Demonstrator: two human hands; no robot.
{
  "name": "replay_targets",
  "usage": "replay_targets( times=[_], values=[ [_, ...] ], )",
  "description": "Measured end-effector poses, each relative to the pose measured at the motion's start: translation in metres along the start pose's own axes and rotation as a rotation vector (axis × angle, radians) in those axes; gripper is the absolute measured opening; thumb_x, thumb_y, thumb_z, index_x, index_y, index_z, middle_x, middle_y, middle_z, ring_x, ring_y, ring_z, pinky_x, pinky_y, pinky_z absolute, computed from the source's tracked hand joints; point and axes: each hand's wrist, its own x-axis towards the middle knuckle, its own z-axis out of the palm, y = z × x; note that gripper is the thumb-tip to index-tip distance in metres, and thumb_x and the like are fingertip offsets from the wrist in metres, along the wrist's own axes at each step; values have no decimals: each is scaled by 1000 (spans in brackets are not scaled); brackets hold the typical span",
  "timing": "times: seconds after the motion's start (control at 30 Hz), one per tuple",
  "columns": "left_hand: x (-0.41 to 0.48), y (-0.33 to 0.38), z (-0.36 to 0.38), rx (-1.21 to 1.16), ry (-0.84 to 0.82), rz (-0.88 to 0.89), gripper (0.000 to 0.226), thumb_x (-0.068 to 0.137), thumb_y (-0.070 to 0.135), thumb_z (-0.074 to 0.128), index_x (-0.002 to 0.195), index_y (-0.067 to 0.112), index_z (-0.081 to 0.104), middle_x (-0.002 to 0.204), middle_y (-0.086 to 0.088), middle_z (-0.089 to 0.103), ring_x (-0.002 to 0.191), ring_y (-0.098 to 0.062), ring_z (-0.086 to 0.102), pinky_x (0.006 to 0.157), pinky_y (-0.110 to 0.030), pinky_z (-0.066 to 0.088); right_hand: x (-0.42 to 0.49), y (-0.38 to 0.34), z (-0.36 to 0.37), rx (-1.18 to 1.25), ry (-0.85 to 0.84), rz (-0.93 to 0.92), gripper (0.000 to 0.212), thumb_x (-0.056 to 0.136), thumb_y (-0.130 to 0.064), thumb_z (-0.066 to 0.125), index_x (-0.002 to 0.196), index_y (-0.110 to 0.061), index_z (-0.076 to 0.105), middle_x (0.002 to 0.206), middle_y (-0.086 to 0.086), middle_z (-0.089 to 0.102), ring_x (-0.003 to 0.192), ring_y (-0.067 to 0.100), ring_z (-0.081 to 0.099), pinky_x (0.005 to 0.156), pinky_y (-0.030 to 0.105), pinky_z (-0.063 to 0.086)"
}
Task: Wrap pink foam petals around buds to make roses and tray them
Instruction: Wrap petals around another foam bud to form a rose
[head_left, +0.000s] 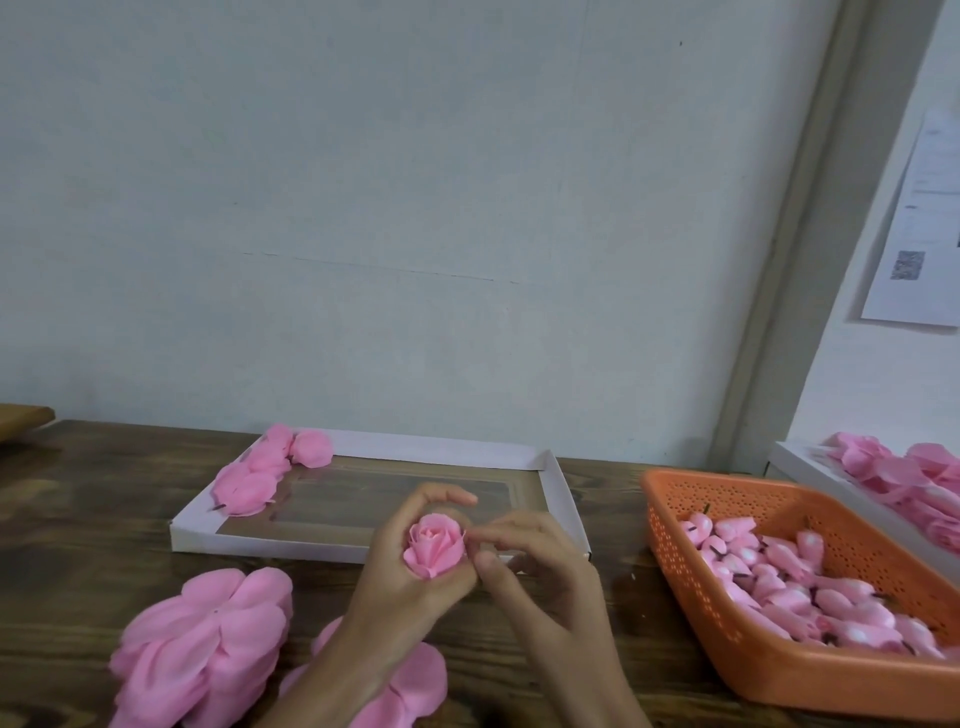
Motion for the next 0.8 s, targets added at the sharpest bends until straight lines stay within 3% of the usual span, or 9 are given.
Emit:
replay_targets(
  times=[0.1, 0.17, 0.23, 0.3, 0.4, 0.63, 0.8],
  values=[
    [0, -4, -1, 42, -6, 17, 53, 72, 21, 86, 120, 22, 63, 83, -20, 70, 77, -34, 72, 68, -41, 58, 1, 2, -1, 111, -7, 78, 29, 93, -10, 73, 115, -29, 79, 108, 2, 74, 99, 26, 72, 79, 43, 63],
    [0, -6, -1, 39, -30, 2, 57, 74, 18, 87, 125, 22, 60, 84, -22, 69, 80, -38, 71, 71, -45, 59, 3, 3, -3, 113, -8, 111, 28, 91, -14, 75, 112, -31, 81, 105, 1, 73, 96, 24, 70, 77, 43, 63],
    [1, -7, -1, 47, -62, -12, 60, 75, 17, 85, 128, 23, 58, 89, -27, 66, 78, -32, 68, 65, -38, 54, 4, 4, -6, 84, -38, 114, 20, 87, -18, 79, 103, -30, 84, 101, 0, 72, 91, 23, 68, 74, 45, 62],
    [1, -7, 0, 40, -97, -4, 59, 76, 15, 83, 128, 21, 57, 92, -31, 60, 75, -26, 63, 61, -30, 49, 6, 3, -9, 95, -81, 121, 14, 85, -20, 82, 97, -27, 85, 98, 0, 69, 88, 23, 65, 73, 37, 58],
    [2, -9, 0, 41, -119, 18, 58, 75, 12, 83, 126, 19, 58, 91, -29, 60, 75, -24, 63, 62, -27, 49, 8, 3, -10, 120, -90, 95, 11, 84, -17, 85, 93, -22, 85, 94, 0, 66, 85, 22, 64, 72, 32, 55],
    [4, -9, -2, 57, -83, 11, 37, 65, 23, 90, 90, 23, 62, 77, -4, 64, 69, -14, 62, 56, -25, 49, 7, 0, -13, 108, -146, 23, 9, 87, -18, 82, 91, -25, 82, 101, -1, 63, 91, 24, 66, 76, 30, 56],
    [1, -7, 0, 82, -164, 33, 27, 70, 23, 87, 81, 21, 62, 75, -5, 62, 69, -18, 59, 58, -31, 46, 7, -1, -11, 81, -167, 33, 6, 88, -28, 82, 93, -30, 83, 104, -5, 62, 98, 24, 67, 81, 43, 60]
  ],
)
